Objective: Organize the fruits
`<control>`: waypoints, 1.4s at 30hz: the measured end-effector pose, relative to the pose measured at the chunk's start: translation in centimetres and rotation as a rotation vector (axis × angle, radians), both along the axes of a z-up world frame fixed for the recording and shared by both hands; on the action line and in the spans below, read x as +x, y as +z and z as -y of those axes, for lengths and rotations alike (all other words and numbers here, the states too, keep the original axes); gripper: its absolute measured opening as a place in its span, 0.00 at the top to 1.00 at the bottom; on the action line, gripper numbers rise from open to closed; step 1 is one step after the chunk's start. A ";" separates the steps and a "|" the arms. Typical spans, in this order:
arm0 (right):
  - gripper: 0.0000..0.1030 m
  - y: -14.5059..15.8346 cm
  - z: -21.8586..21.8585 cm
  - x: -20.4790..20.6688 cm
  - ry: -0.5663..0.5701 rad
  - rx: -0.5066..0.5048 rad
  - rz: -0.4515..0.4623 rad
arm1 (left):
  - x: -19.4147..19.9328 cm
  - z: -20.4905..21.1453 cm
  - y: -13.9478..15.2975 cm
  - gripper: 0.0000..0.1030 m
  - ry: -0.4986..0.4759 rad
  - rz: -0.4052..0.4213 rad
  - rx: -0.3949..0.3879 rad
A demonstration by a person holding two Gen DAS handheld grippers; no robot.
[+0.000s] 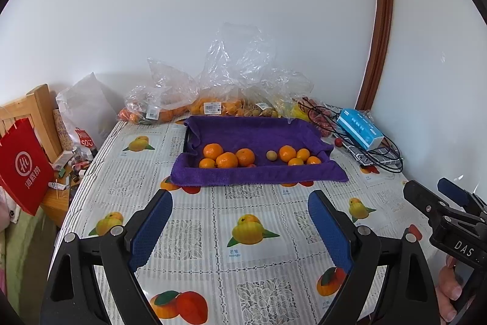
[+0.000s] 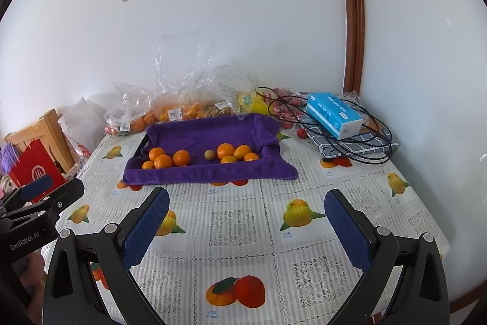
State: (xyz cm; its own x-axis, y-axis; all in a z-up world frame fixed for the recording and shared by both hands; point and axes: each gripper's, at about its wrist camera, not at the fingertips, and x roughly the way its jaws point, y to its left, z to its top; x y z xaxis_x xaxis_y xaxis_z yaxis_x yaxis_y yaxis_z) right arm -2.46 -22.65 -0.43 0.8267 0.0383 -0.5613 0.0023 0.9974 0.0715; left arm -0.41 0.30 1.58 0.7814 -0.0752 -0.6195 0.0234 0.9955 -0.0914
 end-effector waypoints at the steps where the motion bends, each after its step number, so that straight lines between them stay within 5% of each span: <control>1: 0.02 0.0 0.0 -0.1 -0.003 -0.002 -0.002 | -0.1 0.0 0.0 0.12 0.004 -0.001 0.000; 42: 0.02 0.4 -0.3 -0.6 0.003 -0.006 0.013 | -0.3 0.0 0.3 0.12 0.019 0.016 0.007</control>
